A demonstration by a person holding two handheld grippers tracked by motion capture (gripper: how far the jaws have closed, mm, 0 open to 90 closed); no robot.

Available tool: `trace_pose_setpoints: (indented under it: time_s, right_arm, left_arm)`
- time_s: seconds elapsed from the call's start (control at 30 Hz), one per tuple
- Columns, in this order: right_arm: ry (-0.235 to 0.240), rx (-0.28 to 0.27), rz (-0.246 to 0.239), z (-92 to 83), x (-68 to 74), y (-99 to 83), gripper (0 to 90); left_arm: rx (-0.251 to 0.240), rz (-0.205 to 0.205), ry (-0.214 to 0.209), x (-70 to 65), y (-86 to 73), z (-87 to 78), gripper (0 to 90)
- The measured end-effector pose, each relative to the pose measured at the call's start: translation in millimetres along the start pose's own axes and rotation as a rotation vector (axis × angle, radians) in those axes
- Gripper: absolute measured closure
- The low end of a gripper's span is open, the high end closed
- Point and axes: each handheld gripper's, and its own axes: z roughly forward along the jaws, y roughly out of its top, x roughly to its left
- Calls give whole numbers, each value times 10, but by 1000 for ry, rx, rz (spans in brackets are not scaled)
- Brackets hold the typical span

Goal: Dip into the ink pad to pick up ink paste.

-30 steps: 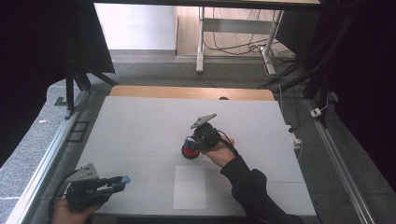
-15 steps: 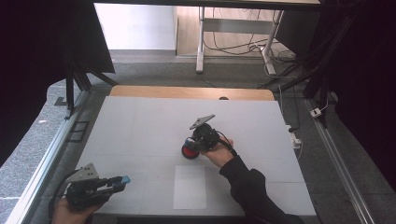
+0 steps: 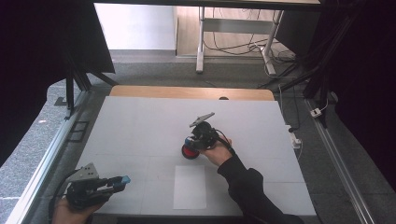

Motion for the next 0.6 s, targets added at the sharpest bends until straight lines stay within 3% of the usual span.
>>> trace_pose_setpoints:
  time_s: [0.17,0.33,0.43,0.6]
  right_arm:
    - [-49,18,-49,12,101,28,713]
    - [-55,14,-58,14,114,24,713]
    - [-39,3,-37,13,82,11,713]
    - [29,-32,37,6,-47,-44,713]
  left_arm:
    - [2,3,1,-4,2,5,682]
    - [2,3,-1,-3,1,4,683]
    - [2,3,-2,-2,1,4,683]
    - [4,2,-2,-3,2,6,683]
